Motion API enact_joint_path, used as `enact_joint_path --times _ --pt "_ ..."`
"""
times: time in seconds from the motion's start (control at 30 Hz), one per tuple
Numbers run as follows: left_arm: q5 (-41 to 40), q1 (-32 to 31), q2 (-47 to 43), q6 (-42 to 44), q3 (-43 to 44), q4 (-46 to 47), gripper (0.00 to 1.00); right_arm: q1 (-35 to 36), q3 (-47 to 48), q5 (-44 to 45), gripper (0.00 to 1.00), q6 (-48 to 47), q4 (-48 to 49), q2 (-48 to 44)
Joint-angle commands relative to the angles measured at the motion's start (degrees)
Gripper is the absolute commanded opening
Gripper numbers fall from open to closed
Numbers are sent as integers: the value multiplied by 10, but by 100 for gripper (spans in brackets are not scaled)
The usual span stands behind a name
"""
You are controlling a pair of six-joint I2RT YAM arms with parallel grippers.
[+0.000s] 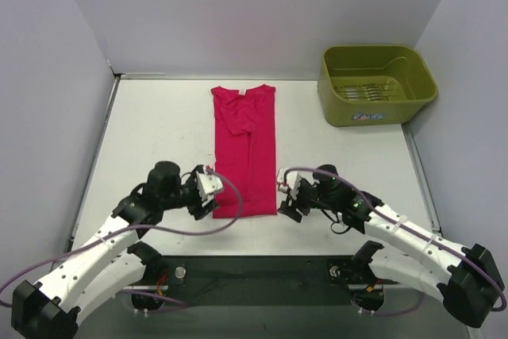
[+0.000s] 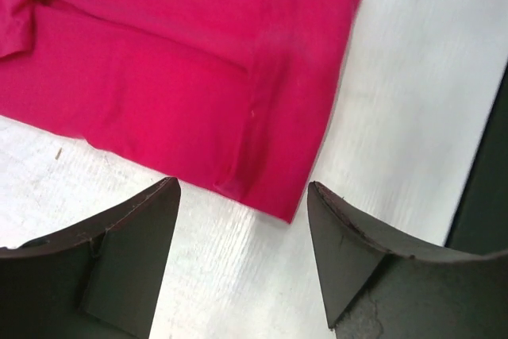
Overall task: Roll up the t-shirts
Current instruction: Roll the T-shirt to the center of the board.
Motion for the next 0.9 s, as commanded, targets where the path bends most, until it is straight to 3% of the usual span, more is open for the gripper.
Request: enact_joint_path --times 0.0,0.07,0.23,0.87 --pt "-109 -64 -81 214 -121 126 77 54 -77 61 57 -226 139 5" --pt "-108 -79 -103 240 -172 170 79 88 -91 74 57 -262 182 19" --pt "-77 -109 -75 275 -192 174 75 130 -132 80 57 -299 281 75" --pt "-106 -181 23 373 -267 260 65 147 -127 65 57 -313 307 184"
